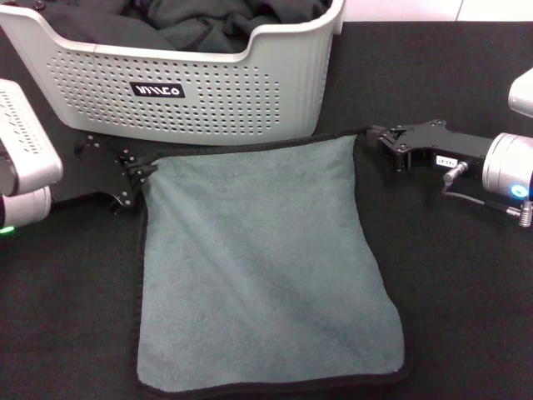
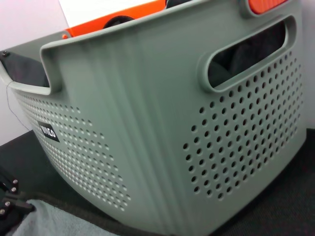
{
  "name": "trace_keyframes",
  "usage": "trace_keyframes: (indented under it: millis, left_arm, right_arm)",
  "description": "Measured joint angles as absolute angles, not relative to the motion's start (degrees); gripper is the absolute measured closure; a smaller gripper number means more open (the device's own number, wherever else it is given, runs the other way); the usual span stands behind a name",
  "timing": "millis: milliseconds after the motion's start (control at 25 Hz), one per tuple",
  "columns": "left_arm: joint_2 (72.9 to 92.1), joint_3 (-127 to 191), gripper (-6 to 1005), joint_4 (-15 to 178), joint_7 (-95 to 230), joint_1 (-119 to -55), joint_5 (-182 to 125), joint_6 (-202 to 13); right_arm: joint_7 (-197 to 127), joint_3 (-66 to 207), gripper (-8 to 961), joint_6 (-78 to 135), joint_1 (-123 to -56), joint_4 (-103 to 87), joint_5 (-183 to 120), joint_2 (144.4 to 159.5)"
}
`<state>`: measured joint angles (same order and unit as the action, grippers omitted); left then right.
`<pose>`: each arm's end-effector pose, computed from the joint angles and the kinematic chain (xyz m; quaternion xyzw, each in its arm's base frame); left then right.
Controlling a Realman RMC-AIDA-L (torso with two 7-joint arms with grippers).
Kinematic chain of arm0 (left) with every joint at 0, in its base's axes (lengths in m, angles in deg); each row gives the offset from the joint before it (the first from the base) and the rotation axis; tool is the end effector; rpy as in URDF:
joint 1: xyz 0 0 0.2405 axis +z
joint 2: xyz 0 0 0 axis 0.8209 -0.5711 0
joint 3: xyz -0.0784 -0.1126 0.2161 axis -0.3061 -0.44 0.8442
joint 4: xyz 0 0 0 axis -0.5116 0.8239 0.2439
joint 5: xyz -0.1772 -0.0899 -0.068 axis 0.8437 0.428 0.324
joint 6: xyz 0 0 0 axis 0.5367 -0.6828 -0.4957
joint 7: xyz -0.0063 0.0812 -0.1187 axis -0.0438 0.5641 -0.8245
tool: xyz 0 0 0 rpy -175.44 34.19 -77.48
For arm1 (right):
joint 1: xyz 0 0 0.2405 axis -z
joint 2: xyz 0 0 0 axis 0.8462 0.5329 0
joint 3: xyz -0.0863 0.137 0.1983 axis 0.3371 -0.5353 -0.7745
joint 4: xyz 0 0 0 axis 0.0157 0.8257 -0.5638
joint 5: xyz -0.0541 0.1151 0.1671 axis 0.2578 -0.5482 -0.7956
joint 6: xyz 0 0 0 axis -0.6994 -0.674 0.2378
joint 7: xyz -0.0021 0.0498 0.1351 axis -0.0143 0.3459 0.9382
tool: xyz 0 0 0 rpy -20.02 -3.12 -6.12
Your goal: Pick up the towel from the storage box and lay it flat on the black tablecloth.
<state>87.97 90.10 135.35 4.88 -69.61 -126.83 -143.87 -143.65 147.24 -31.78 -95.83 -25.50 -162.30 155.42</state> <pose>-0.3166 0.3305 0.0065 -0.9406 -0.0560 -0.0091 0.3347 0.2360 0.3916 -0.0641 -0.8971 0.2880 0.2350 0.2388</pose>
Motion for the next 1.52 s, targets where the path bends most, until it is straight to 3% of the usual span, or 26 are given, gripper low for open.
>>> trace_keyframes:
  millis: [320, 480, 680, 760, 800, 1000, 1080, 1320, 1440, 1520]
  left_arm:
    - [88.03, 92.3, 963, 134.4, 4.5, -69.7, -126.6, -138.7]
    - [88.01, 93.6, 962, 134.1, 3.2, -69.7, -126.5, -136.4]
    - [88.0, 96.1, 790, 134.5, 2.7, -68.5, -126.2, -132.7]
    - [88.03, 96.6, 635, 135.3, 2.5, -67.6, -126.0, -132.4]
    - [88.08, 96.9, 558, 136.0, 2.4, -66.9, -125.7, -132.5]
    - [87.73, 99.5, 454, 140.8, 2.3, -61.4, -118.8, -134.0]
    - [87.73, 99.6, 413, 143.1, 2.1, -58.9, -116.5, -135.3]
    - [87.71, 98.9, 260, 146.1, 2.2, -53.8, -106.4, -140.6]
    - [87.55, 95.6, 154, 144.9, 2.0, -53.0, -100.3, -149.1]
    - [87.24, 91.5, 154, 140.8, 0.2, -54.4, -97.0, -159.2]
  right_arm:
    - [-141.5, 149.9, 929, -31.2, -96.6, -25.6, -162.2, 155.42]
    - [-141.9, 150.0, 862, -31.1, -96.0, -26.2, -162.3, 155.43]
    - [-142.1, 150.1, 778, -31.6, -94.0, -28.6, -162.3, 155.43]
    - [-142.1, 150.1, 745, -32.2, -93.3, -29.4, -162.3, 155.43]
    - [-142.1, 150.1, 706, -33.0, -92.7, -30.0, -162.3, 155.41]
    - [-142.1, 149.6, 509, -36.6, -88.8, -34.2, -162.3, 155.08]
    - [-142.1, 149.5, 308, -37.2, -87.0, -36.4, -162.3, 154.98]
    - [-146.1, 146.0, 81, -44.8, -81.7, -41.1, -162.3, 154.8]
    - [-148.8, 143.2, 82, -54.0, -80.8, -40.6, -161.9, 154.46]
    - [-149.5, 141.9, 82, -59.7, -80.3, -40.3, -161.2, 153.77]
